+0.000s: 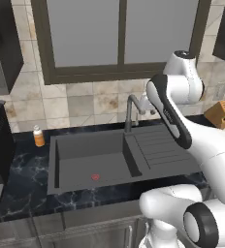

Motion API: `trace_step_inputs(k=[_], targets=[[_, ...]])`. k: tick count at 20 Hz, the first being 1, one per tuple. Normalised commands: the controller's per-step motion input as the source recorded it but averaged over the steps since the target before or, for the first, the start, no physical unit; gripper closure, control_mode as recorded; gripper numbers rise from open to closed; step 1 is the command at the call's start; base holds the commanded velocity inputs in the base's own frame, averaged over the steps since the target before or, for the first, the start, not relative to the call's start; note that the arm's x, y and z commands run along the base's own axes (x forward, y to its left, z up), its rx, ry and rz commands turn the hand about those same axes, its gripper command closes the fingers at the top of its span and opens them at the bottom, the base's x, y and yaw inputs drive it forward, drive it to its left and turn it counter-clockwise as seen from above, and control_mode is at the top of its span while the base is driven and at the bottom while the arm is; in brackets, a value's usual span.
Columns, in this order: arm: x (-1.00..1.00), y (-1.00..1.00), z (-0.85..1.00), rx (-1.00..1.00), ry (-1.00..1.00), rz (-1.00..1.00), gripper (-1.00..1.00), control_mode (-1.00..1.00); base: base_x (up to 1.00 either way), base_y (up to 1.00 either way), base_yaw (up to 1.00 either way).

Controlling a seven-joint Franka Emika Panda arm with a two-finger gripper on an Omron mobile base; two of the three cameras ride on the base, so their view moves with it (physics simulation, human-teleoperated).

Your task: Move the glass cup from next to the sink to the open cabinet. Then, move the bowl with the lemon to the fridge to clear the area for faucet cleaning.

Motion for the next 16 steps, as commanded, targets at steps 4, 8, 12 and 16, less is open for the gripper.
trace_step_inputs(k=[4, 8, 12, 16], targets=[[-0.36, -0.04, -0.06, 0.0, 0.0, 0.0, -1.0, -1.0, 0.0, 0.0, 0.0], [-0.7, -0.24, -0.18, 0.0, 0.0, -0.05, -1.0, 1.0, -0.25, -0.17, -0.04], [0.0, 0.0, 0.0, 0.0, 0.0, 0.0, -1.0, 1.0, -0.92, -0.97, -0.21], [0.0, 0.0, 0.0, 0.0, 0.0, 0.0, -1.0, 1.0, -0.38, -1.0, -0.33]])
